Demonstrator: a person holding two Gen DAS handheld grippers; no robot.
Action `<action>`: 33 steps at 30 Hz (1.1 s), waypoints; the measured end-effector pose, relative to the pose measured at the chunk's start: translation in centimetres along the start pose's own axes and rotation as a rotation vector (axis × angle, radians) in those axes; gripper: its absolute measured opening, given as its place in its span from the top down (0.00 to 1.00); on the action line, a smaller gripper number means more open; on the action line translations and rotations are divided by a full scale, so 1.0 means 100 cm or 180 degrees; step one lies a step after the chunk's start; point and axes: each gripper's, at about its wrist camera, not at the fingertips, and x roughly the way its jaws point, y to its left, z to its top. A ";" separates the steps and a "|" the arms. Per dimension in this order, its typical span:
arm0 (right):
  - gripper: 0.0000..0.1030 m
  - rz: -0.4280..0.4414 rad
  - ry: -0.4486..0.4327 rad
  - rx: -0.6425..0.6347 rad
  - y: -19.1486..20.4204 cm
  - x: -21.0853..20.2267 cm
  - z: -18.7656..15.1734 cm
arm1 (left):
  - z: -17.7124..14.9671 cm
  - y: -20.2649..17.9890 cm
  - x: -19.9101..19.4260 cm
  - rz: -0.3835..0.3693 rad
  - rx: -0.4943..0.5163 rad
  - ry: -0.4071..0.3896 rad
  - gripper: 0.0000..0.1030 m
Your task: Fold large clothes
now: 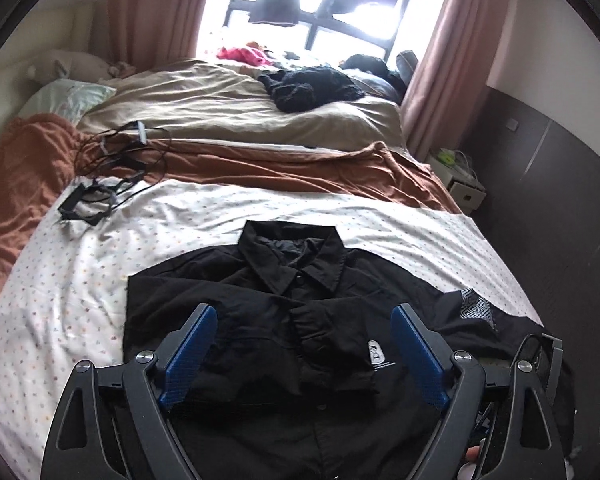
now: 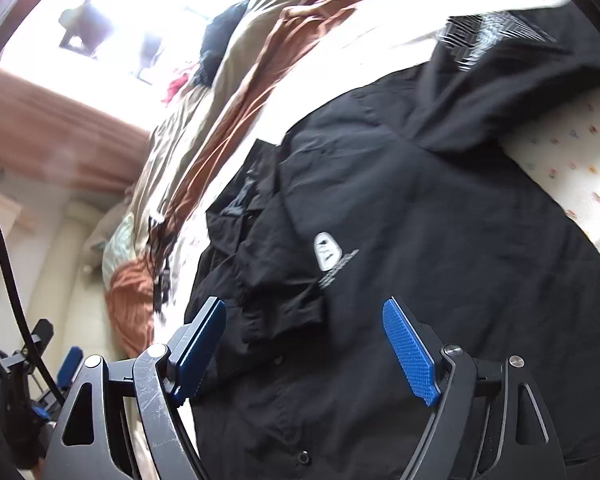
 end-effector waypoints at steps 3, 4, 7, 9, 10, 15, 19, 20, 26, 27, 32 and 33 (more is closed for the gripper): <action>0.21 -0.0020 -0.0001 -0.0253 0.018 0.005 -0.004 | -0.008 0.016 -0.021 0.0190 -0.0171 -0.0123 0.13; 0.22 -0.0030 -0.0004 -0.0314 0.022 0.007 -0.004 | -0.012 0.021 -0.028 0.0252 -0.0222 -0.0156 0.13; 0.21 -0.0101 -0.0012 -0.0591 0.041 0.013 -0.011 | -0.025 0.032 -0.041 0.0409 -0.0324 -0.0197 0.13; 0.22 -0.0183 -0.0023 -0.0798 0.053 0.021 -0.015 | -0.033 0.043 -0.045 0.0499 -0.0401 -0.0205 0.13; 0.22 -0.0232 -0.0038 -0.0875 0.058 0.023 -0.017 | -0.038 0.052 -0.048 0.0544 -0.0481 -0.0202 0.13; 0.22 -0.0466 -0.0128 -0.1240 0.079 0.041 -0.027 | -0.058 0.105 -0.045 0.0774 -0.0882 -0.0212 0.16; 0.22 -0.0605 -0.0083 -0.1380 0.087 0.061 -0.032 | -0.075 0.141 -0.028 0.0717 -0.1085 -0.0122 0.21; 0.22 -0.0633 -0.0062 -0.1424 0.089 0.067 -0.034 | -0.078 0.146 -0.023 0.0716 -0.1119 -0.0064 0.26; 0.22 -0.0817 0.0076 -0.1624 0.098 0.097 -0.050 | -0.095 0.173 -0.006 0.0697 -0.1136 0.0109 0.33; 0.22 -0.0926 0.0125 -0.1669 0.098 0.106 -0.053 | -0.098 0.178 -0.004 0.0690 -0.1176 0.0142 0.34; 0.22 -0.1251 0.0211 -0.1737 0.090 0.128 -0.066 | -0.113 0.199 -0.004 0.0713 -0.1414 0.0209 0.35; 0.22 -0.1251 0.0198 -0.1714 0.087 0.129 -0.066 | -0.114 0.201 -0.005 0.0696 -0.1456 0.0204 0.35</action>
